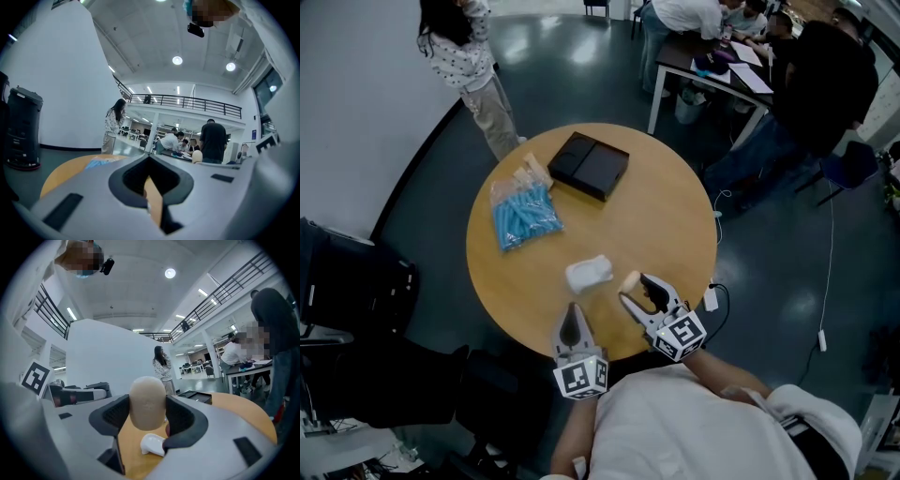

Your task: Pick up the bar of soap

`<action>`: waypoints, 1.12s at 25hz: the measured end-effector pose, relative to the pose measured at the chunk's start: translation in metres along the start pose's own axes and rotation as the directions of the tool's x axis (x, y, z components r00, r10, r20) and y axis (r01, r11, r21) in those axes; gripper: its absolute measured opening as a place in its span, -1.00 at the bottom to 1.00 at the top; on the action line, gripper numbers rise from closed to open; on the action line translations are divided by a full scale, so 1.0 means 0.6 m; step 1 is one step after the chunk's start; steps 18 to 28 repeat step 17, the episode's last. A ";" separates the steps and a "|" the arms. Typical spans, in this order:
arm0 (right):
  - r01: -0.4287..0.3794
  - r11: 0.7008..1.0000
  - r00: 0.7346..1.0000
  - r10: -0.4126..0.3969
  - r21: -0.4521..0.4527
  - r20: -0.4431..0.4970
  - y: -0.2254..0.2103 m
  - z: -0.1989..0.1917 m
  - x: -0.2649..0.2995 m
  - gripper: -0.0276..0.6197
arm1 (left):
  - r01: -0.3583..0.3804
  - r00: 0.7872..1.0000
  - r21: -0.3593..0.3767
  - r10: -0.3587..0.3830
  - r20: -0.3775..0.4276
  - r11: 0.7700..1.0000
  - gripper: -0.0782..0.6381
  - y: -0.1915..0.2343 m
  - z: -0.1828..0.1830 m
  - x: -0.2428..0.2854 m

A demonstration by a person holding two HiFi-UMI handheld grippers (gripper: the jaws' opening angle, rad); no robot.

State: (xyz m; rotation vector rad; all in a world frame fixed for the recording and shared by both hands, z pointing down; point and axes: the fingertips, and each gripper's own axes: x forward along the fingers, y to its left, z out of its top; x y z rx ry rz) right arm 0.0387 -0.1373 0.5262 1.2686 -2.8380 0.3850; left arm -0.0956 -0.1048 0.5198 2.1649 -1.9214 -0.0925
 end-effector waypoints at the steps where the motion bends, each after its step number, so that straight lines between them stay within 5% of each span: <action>1: 0.000 1.000 1.000 0.000 0.000 0.000 -0.001 0.000 0.000 -0.14 | 0.001 1.000 -0.001 -0.001 -0.003 1.000 -0.76 0.000 -0.001 0.001; 28: -0.018 0.999 1.000 0.018 -0.030 -0.009 0.006 -0.002 -0.001 -0.14 | 0.012 1.000 0.003 -0.012 -0.010 1.000 -0.76 -0.005 -0.006 -0.001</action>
